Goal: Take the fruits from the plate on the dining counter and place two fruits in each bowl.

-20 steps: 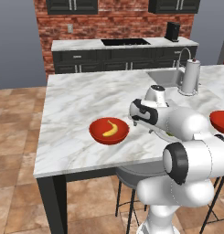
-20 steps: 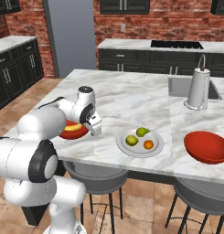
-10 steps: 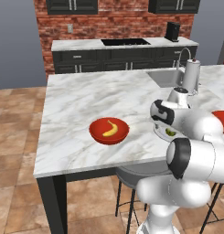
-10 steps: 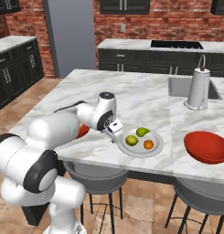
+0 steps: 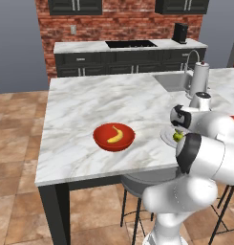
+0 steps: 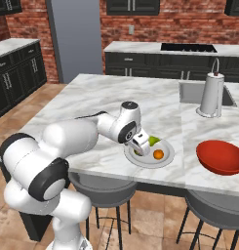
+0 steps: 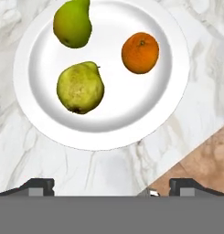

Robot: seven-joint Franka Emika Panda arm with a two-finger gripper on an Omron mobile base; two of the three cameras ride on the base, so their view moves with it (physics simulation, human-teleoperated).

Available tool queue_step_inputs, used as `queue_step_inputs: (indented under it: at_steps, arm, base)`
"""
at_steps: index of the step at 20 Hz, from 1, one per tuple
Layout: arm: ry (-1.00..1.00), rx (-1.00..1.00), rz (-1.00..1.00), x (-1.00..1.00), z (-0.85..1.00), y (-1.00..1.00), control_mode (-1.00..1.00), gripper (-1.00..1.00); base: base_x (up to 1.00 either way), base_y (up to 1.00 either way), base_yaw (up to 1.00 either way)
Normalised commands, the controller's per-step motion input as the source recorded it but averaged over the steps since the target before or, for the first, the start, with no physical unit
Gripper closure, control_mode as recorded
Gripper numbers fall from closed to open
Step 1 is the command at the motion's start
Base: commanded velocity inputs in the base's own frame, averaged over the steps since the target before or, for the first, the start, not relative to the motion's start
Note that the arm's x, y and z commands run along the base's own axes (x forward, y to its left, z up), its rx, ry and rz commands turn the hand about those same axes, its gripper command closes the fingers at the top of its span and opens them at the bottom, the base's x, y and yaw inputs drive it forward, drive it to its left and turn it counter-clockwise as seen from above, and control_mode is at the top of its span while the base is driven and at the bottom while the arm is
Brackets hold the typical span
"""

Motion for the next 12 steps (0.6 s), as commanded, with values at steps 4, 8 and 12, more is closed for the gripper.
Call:
queue_step_inputs:
  at_steps: [4,8,12]
  arm:
    - [-0.12,-0.06,-0.02,0.01,0.00,-0.11,-1.00,-1.00]
    - [-0.17,-0.06,-0.04,0.12,-0.03,0.01,-1.00,-1.00]
    - [-0.07,0.00,-0.08,0.22,-0.08,0.07,-1.00,-1.00]
  base:
    - [0.00,0.00,0.00]
    - [0.00,0.00,0.00]
    - [0.00,0.00,0.00]
